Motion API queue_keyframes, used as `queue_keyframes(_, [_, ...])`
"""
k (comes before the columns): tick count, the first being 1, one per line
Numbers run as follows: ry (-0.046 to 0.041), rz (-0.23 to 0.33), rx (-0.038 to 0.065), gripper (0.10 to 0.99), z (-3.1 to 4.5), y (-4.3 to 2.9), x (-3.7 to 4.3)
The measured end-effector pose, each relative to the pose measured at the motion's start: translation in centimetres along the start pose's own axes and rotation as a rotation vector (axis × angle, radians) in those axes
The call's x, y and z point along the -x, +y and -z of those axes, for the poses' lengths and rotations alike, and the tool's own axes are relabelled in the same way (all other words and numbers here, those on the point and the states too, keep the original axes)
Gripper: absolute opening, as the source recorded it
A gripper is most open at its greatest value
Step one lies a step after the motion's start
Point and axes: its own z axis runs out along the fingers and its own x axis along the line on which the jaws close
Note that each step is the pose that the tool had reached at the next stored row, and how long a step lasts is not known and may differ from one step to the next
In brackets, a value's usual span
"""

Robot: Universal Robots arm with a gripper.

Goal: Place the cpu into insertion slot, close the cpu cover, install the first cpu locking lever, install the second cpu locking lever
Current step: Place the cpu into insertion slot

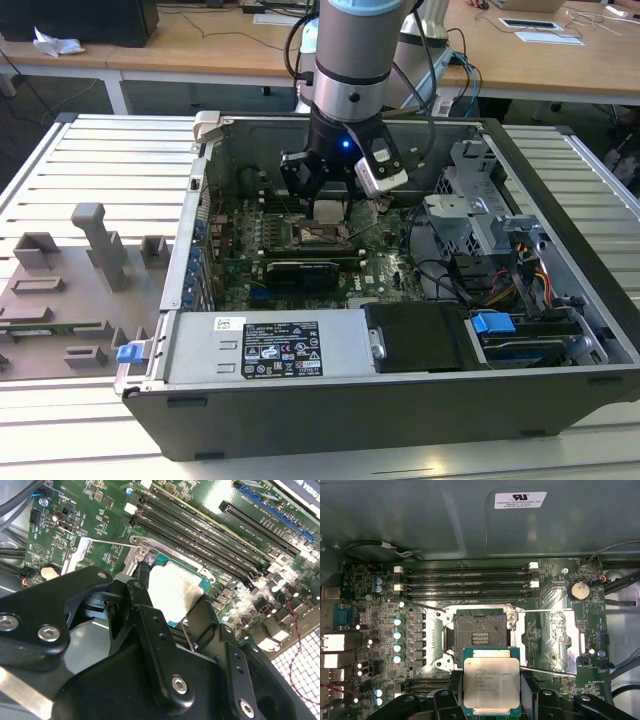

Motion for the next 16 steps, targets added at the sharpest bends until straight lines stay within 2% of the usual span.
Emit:
queue_keyframes(9, [0.0,0.0,0.0,0.545,-0.79,-0.05,0.01])
queue_keyframes(11, [-0.0001,0.0,-0.003,0.545,-0.91,0.17,0.02])
queue_keyframes(16, [-0.0011,-0.001,-0.04,0.545,-1.18,1.84,0.01])
